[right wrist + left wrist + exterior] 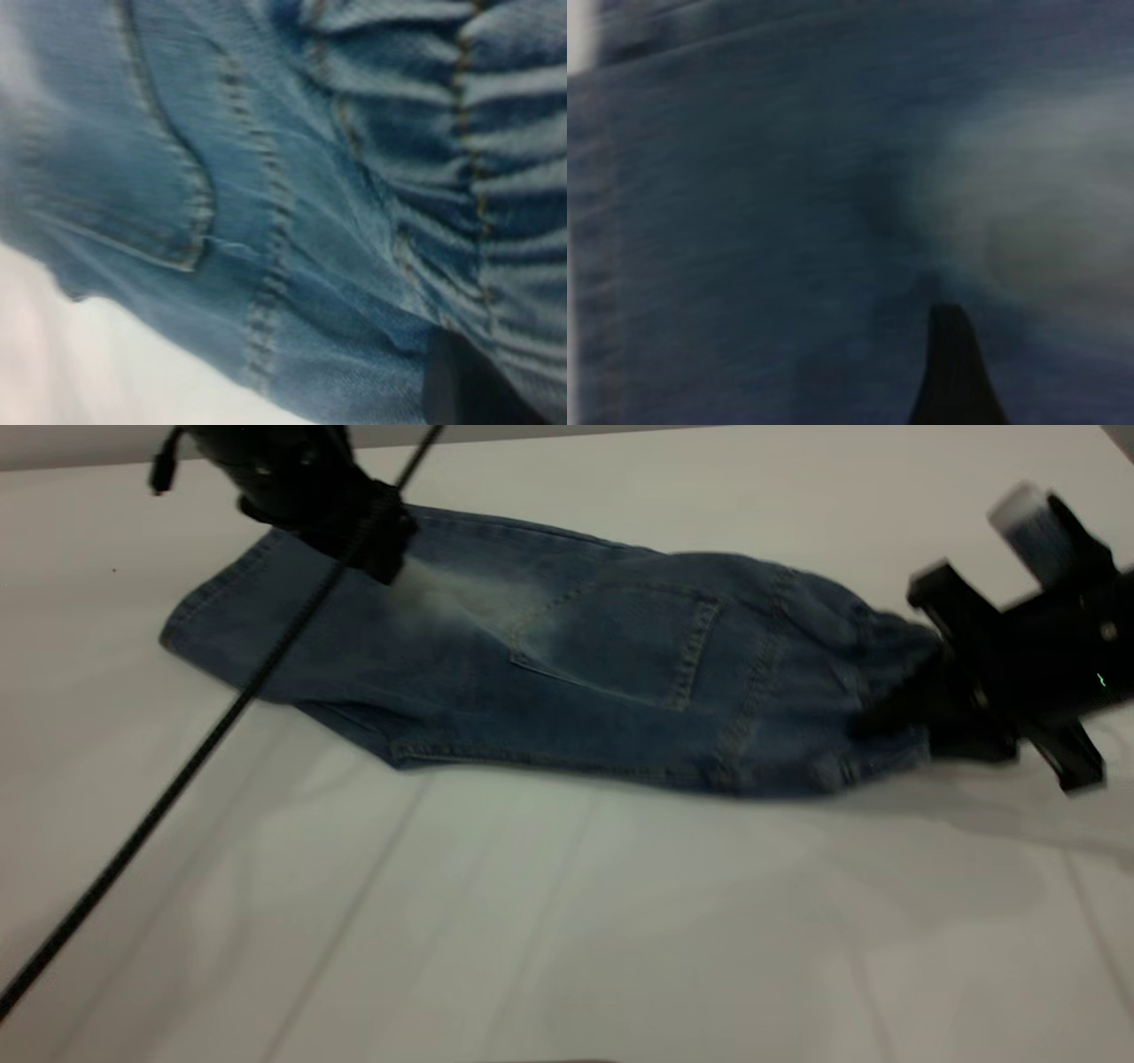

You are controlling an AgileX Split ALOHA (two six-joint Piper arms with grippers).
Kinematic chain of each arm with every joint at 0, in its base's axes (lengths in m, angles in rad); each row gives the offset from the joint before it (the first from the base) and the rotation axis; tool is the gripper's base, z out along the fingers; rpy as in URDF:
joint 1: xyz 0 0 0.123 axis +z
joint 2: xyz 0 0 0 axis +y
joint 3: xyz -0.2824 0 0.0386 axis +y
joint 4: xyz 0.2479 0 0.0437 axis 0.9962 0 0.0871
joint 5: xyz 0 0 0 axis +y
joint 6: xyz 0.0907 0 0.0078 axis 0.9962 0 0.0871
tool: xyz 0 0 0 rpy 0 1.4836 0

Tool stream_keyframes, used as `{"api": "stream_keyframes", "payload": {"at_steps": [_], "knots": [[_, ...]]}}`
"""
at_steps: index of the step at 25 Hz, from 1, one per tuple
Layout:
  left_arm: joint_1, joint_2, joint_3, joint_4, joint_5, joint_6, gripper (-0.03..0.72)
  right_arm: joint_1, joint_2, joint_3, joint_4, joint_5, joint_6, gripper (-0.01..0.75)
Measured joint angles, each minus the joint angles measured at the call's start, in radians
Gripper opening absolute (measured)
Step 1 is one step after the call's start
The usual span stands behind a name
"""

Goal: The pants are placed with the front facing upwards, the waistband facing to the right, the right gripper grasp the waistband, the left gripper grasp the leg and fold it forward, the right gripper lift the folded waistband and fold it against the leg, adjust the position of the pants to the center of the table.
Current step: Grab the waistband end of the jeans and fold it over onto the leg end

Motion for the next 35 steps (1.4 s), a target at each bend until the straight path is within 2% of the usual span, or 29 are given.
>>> {"api": "stream_keyframes", "payload": {"at_steps": [7, 14, 28, 32, 35], "knots": [[-0.075, 0.001, 0.000, -0.002, 0.001, 0.002, 0.443, 0.000, -0.087, -0.098, -0.076, 0.004, 0.021, 0.058], [-0.169, 0.064, -0.001, -0.010, -0.019, 0.000, 0.443, 0.000, -0.207, -0.162, -0.255, 0.013, 0.154, 0.057], [-0.368, 0.137, -0.009, -0.011, -0.126, -0.122, 0.442, 0.000, -0.338, -0.198, -0.339, 0.232, 0.184, 0.056], [-0.358, 0.090, -0.008, -0.008, -0.063, -0.122, 0.442, 0.000, -0.339, -0.199, -0.344, 0.248, 0.176, 0.055], [-0.298, 0.033, -0.008, -0.003, -0.018, -0.122, 0.442, -0.002, -0.340, -0.201, -0.303, 0.259, 0.164, 0.054]]}}
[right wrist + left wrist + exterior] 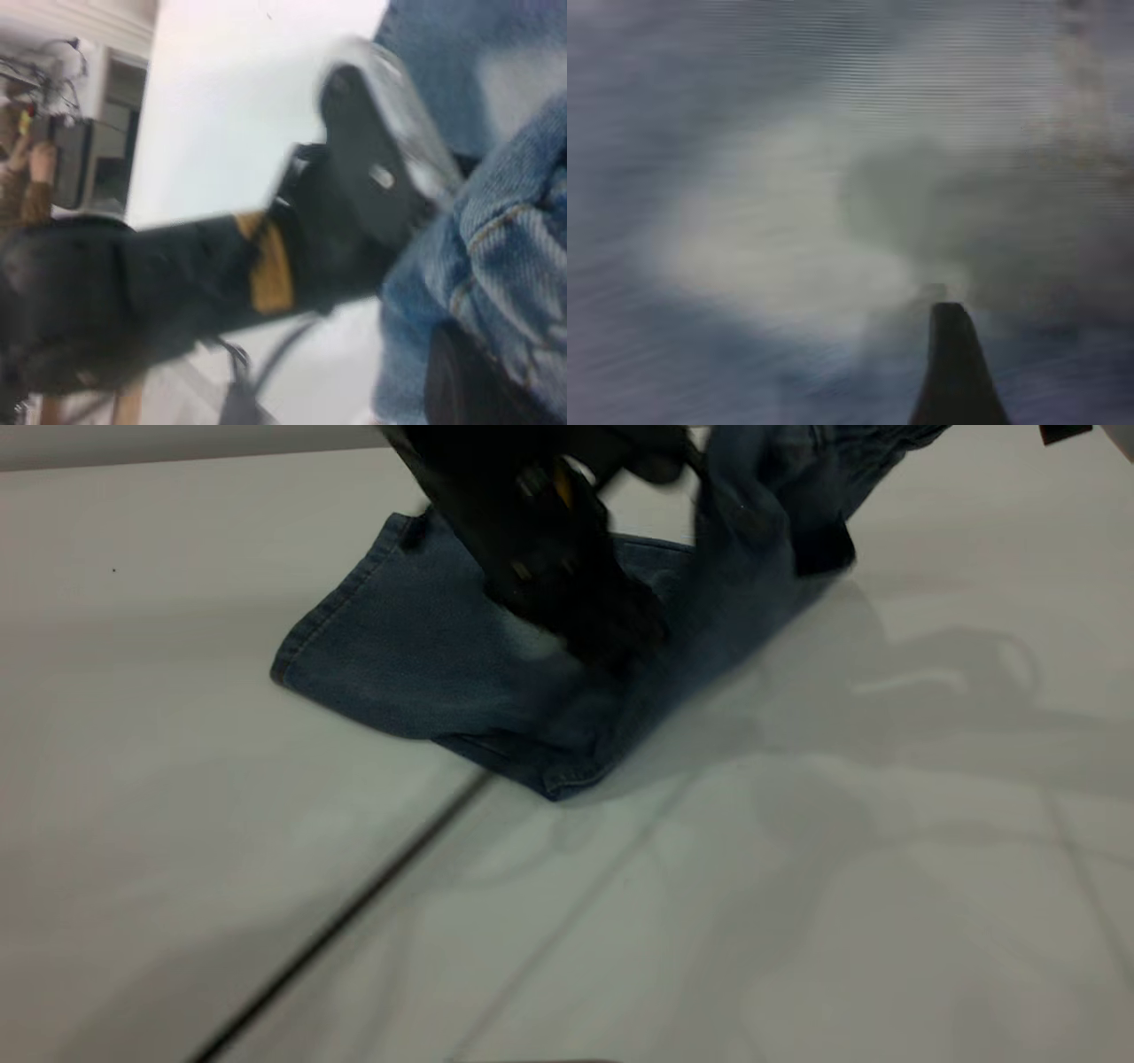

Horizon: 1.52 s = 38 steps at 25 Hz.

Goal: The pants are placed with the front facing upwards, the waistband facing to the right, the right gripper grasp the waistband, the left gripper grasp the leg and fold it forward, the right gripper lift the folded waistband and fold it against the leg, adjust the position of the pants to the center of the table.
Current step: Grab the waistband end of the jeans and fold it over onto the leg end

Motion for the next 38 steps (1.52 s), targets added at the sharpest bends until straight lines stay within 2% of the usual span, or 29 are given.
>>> {"api": "stream_keyframes", "payload": {"at_steps": [5, 9, 13, 19, 22, 27, 30, 33, 38], "knots": [[0.122, -0.024, 0.000, 0.000, 0.037, 0.000, 0.442, 0.001, 0.000, -0.012, 0.085, 0.046, -0.071, 0.054], [0.159, 0.034, 0.000, 0.000, 0.076, 0.000, 0.442, 0.001, 0.000, -0.058, 0.100, 0.054, -0.091, 0.054], [0.137, 0.077, -0.001, 0.001, 0.054, 0.000, 0.441, 0.001, 0.000, -0.084, 0.105, 0.071, -0.092, 0.054], [0.036, 0.087, -0.003, 0.001, 0.007, -0.010, 0.440, 0.001, 0.000, -0.086, 0.108, 0.077, -0.101, 0.054], [0.022, 0.080, -0.003, 0.001, 0.001, -0.010, 0.440, 0.001, 0.000, -0.086, 0.099, 0.075, -0.102, 0.057], [0.090, -0.026, 0.000, 0.001, 0.035, -0.008, 0.440, 0.005, 0.000, -0.086, 0.052, 0.011, -0.102, 0.061], [0.145, -0.139, 0.000, 0.003, 0.057, 0.000, 0.440, 0.032, 0.000, -0.086, 0.045, -0.036, -0.102, 0.062], [0.195, -0.279, 0.000, 0.004, 0.064, 0.022, 0.440, 0.089, 0.000, -0.086, 0.045, -0.103, -0.115, 0.064], [0.238, -0.504, 0.000, 0.005, 0.065, 0.046, 0.440, 0.215, 0.002, -0.086, 0.118, -0.288, -0.175, 0.065]]}}
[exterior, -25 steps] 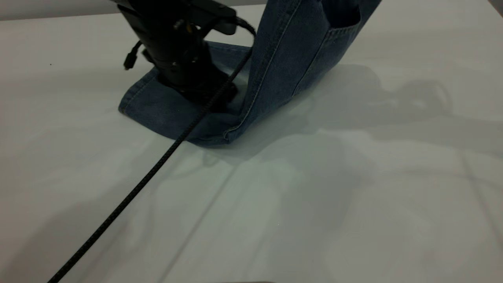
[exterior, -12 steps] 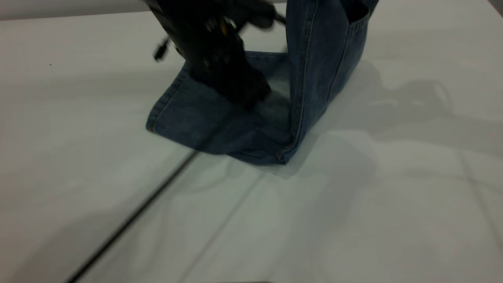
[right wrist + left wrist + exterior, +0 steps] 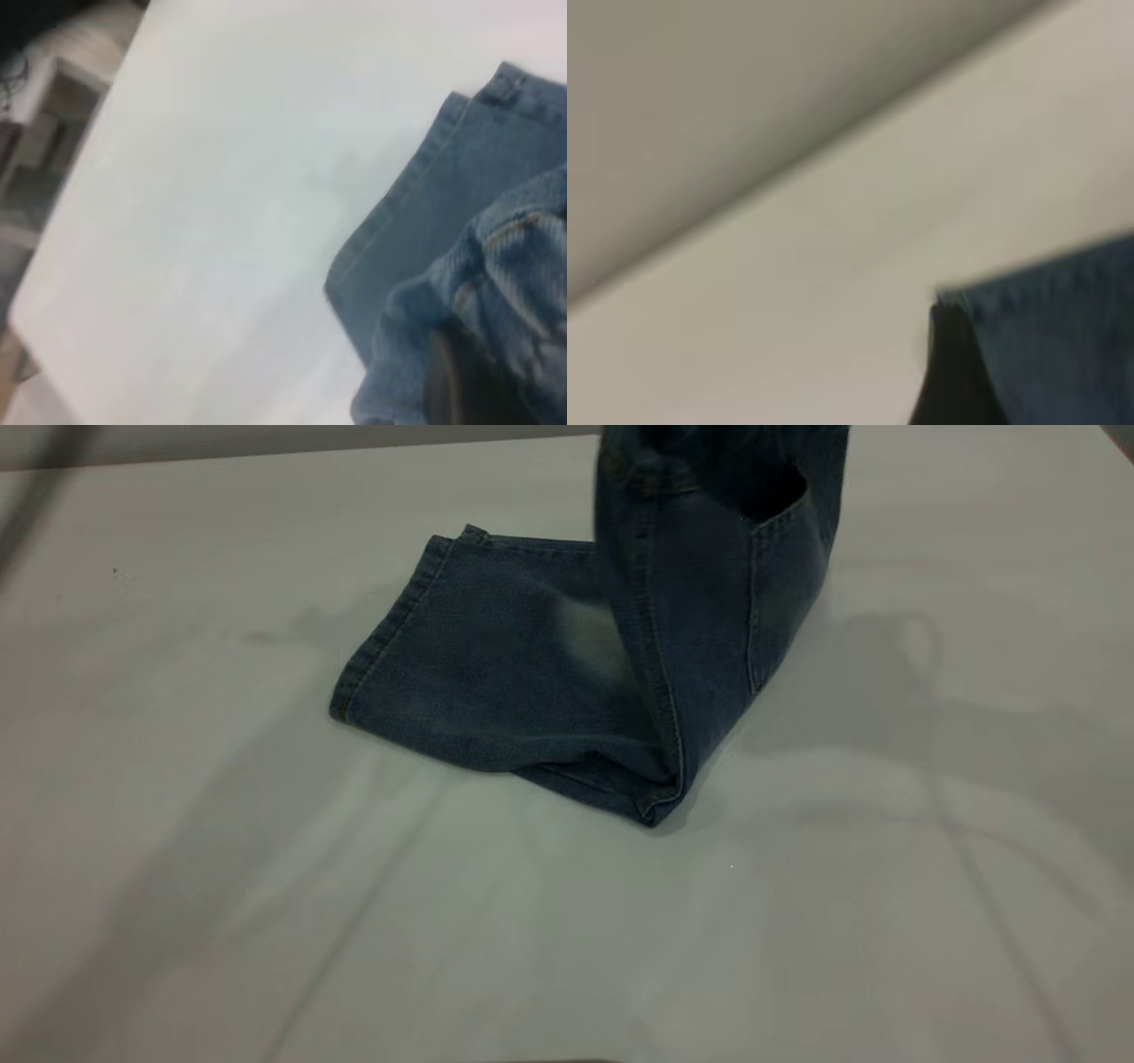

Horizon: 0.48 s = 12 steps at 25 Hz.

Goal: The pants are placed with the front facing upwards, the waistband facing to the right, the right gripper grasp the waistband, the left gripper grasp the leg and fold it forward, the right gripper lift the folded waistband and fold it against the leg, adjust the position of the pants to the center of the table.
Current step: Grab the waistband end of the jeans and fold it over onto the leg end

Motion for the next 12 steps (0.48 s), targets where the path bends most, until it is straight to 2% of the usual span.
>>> {"api": "stream_keyframes", "payload": {"at_steps": [5, 12], "knots": [[0.003, -0.177, 0.001, 0.013, 0.007, 0.006, 0.440, 0.120, 0.050, -0.018, 0.138, -0.087, -0.146, 0.067], [0.003, -0.306, 0.006, 0.014, 0.057, 0.007, 0.440, 0.247, 0.238, -0.167, 0.159, -0.116, -0.173, 0.071]]}}
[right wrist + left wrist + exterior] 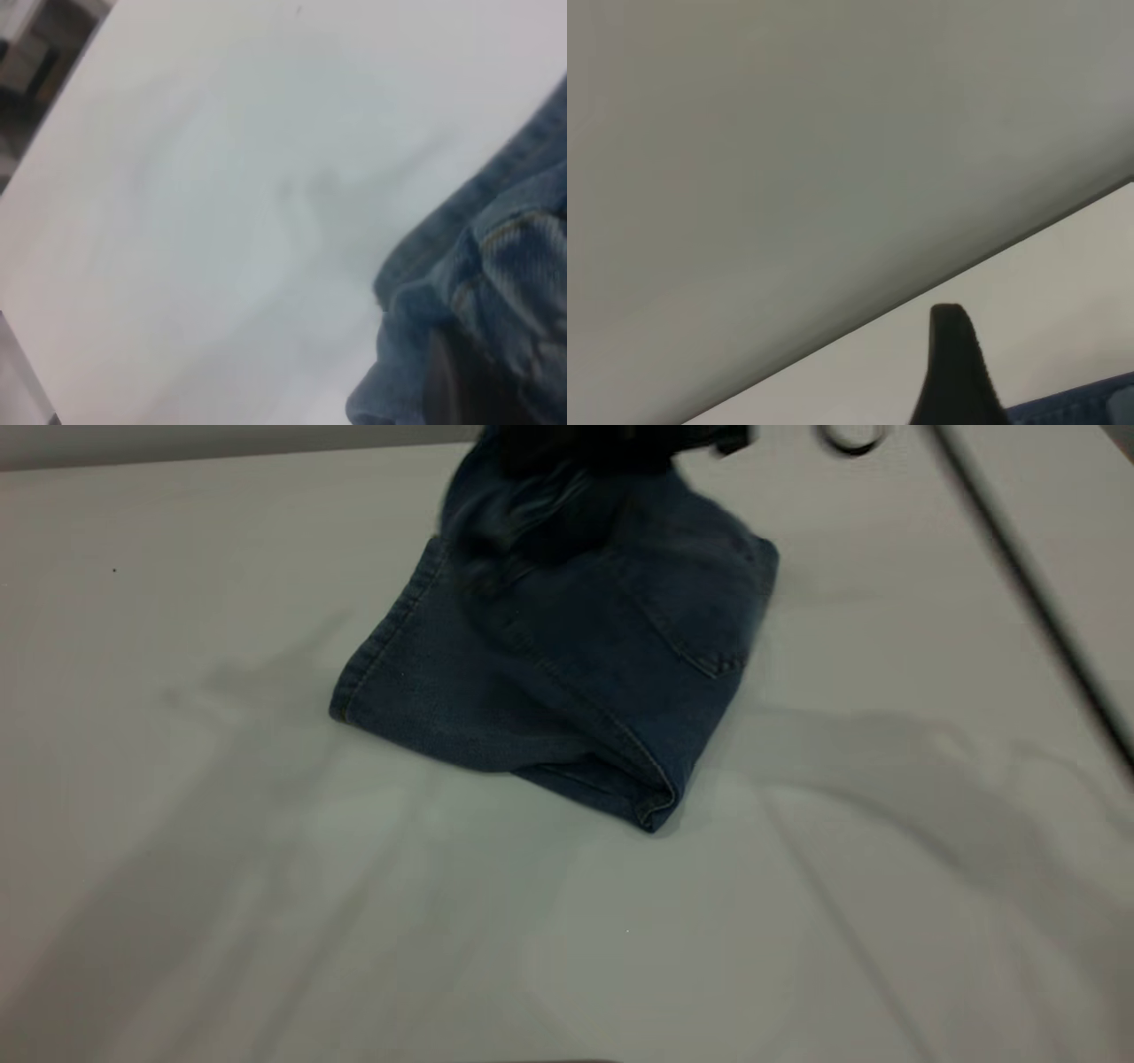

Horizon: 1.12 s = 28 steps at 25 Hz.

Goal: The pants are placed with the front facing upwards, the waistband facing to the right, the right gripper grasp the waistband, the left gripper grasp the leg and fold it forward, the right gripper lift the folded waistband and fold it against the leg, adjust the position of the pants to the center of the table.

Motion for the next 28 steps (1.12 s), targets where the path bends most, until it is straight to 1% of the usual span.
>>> {"api": "stream_keyframes", "payload": {"at_steps": [5, 8, 11, 14, 16, 17, 19, 22, 24, 26, 28], "knots": [[0.000, -0.009, 0.004, 0.000, 0.064, 0.000, 0.440, 0.054, 0.124, -0.127, 0.002, -0.007, 0.009, 0.075], [0.000, -0.009, 0.004, 0.000, 0.082, 0.000, 0.440, 0.059, 0.171, -0.170, -0.001, -0.014, 0.063, 0.108], [0.000, -0.009, 0.004, 0.000, 0.086, -0.005, 0.440, 0.060, 0.179, -0.184, -0.030, -0.016, 0.116, 0.208], [0.000, -0.009, 0.004, 0.000, 0.089, -0.007, 0.440, 0.065, 0.179, -0.186, -0.077, -0.010, 0.171, 0.363], [0.000, -0.009, 0.004, 0.000, 0.090, -0.007, 0.440, 0.066, 0.179, -0.186, -0.095, 0.009, 0.194, 0.451], [0.000, -0.008, 0.004, 0.000, 0.091, -0.007, 0.440, 0.066, 0.179, -0.186, -0.099, 0.027, 0.199, 0.489], [0.000, -0.001, 0.004, 0.000, 0.095, -0.007, 0.440, 0.066, 0.177, -0.186, -0.109, 0.050, 0.218, 0.533], [0.000, 0.039, 0.004, 0.000, 0.119, -0.007, 0.440, 0.065, 0.144, -0.186, -0.168, 0.052, 0.254, 0.552], [0.000, 0.086, 0.004, 0.000, 0.147, -0.007, 0.440, 0.050, 0.107, -0.186, -0.259, 0.045, 0.304, 0.553], [0.000, 0.133, 0.004, -0.001, 0.181, -0.007, 0.440, 0.012, 0.068, -0.186, -0.369, 0.045, 0.378, 0.553], [0.000, 0.186, 0.004, -0.014, 0.218, -0.007, 0.440, -0.051, 0.027, -0.186, -0.499, 0.048, 0.488, 0.552]]}}
